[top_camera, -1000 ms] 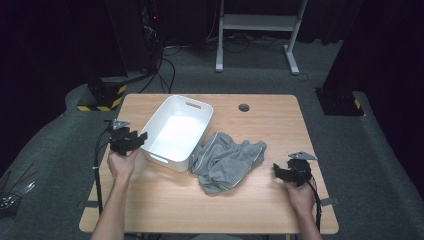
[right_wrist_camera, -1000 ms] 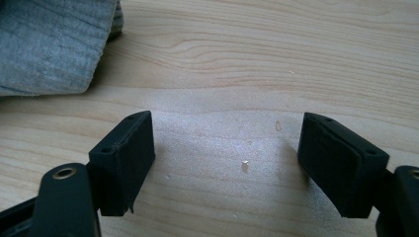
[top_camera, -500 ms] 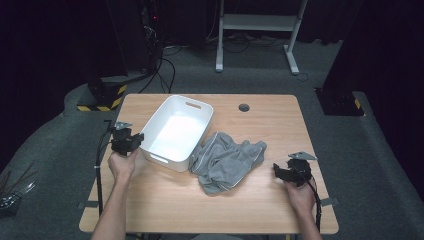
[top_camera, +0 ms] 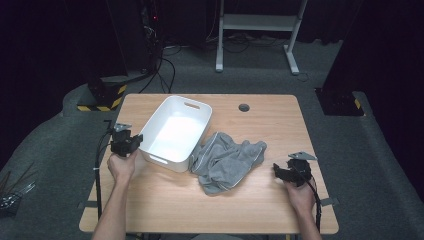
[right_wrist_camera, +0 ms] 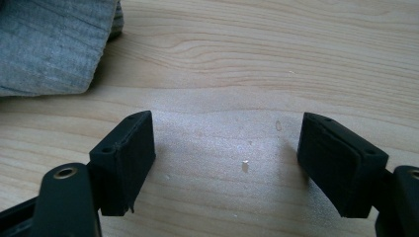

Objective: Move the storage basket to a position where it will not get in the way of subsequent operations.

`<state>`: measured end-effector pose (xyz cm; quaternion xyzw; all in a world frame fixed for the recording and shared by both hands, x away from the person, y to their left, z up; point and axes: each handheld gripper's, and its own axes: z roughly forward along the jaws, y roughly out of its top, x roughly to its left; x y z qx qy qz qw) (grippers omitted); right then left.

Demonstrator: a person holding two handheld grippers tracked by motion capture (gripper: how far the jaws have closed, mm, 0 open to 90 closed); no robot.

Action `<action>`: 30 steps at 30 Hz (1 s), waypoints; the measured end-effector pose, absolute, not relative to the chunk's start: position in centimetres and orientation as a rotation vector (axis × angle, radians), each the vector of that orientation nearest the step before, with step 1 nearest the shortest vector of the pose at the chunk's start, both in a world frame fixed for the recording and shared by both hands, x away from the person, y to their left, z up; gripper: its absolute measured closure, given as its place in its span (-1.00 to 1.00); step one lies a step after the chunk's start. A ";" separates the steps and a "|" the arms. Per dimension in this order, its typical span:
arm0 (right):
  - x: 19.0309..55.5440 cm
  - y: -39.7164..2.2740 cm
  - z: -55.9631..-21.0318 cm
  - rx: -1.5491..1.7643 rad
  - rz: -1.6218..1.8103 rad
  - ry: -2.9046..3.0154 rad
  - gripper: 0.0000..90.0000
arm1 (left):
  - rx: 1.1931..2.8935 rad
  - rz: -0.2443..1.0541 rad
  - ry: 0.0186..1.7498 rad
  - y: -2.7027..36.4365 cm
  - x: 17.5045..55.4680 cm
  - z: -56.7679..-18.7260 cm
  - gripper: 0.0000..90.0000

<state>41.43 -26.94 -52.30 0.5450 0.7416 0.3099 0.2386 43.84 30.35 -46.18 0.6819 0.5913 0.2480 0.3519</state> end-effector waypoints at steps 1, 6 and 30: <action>41.4 -26.9 -52.3 1.493 0.849 2.031 -0.51 | 1.763 0.648 1.533 30.4 43.7 -46.2 0.90; 41.4 -26.9 -52.3 1.492 0.849 2.031 -0.51 | 1.738 0.672 1.560 31.2 42.5 -46.3 0.90; 41.4 -26.9 -52.3 1.493 0.849 2.031 -0.51 | 1.589 0.757 1.694 34.2 38.6 -46.7 0.91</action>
